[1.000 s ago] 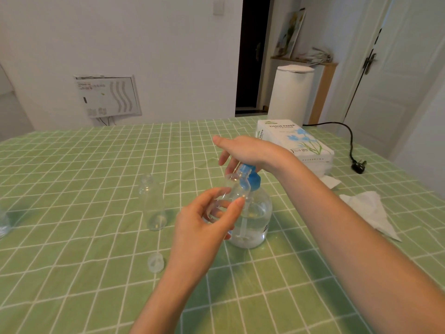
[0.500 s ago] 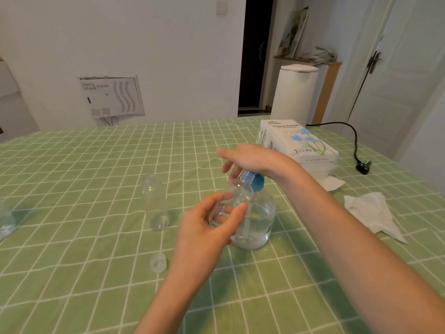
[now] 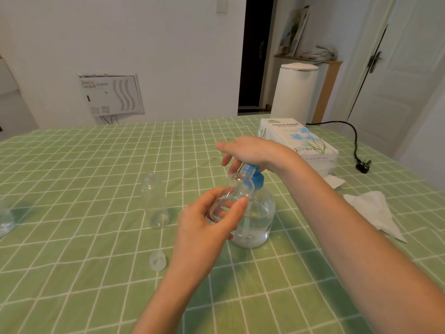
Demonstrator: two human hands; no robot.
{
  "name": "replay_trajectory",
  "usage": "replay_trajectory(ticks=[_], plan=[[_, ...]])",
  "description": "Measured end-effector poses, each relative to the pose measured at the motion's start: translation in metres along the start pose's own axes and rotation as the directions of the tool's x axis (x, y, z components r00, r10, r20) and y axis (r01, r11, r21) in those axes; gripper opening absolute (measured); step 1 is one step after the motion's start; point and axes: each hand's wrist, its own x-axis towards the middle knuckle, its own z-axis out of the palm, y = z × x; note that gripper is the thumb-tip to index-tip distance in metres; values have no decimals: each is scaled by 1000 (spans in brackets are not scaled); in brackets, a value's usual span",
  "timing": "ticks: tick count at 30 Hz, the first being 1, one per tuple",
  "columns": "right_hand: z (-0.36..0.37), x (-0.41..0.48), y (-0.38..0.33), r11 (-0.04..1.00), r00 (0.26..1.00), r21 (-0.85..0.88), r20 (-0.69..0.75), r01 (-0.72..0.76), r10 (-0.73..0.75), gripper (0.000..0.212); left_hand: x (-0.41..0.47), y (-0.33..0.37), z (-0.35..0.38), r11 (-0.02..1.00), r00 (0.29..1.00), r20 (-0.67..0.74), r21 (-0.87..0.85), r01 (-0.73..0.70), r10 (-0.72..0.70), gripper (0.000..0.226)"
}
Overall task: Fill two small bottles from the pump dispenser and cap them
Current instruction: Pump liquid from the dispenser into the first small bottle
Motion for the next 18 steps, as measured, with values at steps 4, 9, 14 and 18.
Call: replay_trajectory(ticks=[4,9,14,18], plan=[[5,2,5,1000,1000,27,4,-4,4,45,-1,-1,-1,1000,1000,17,5,2,-2,21],[10,2,7,999,1000,46,4,17,-17,47,-1,-4,-1,1000,1000,10,-1,19,-19,23],[6,0,5,999,1000,24,-14,25,-24,50,-1,-3,0,1000,1000,5,11,16,-16,30],[-3,0,1,999,997,6,-57,46,-46,55,1,-1,1,1000,1000,-6,1,8,-8,22]])
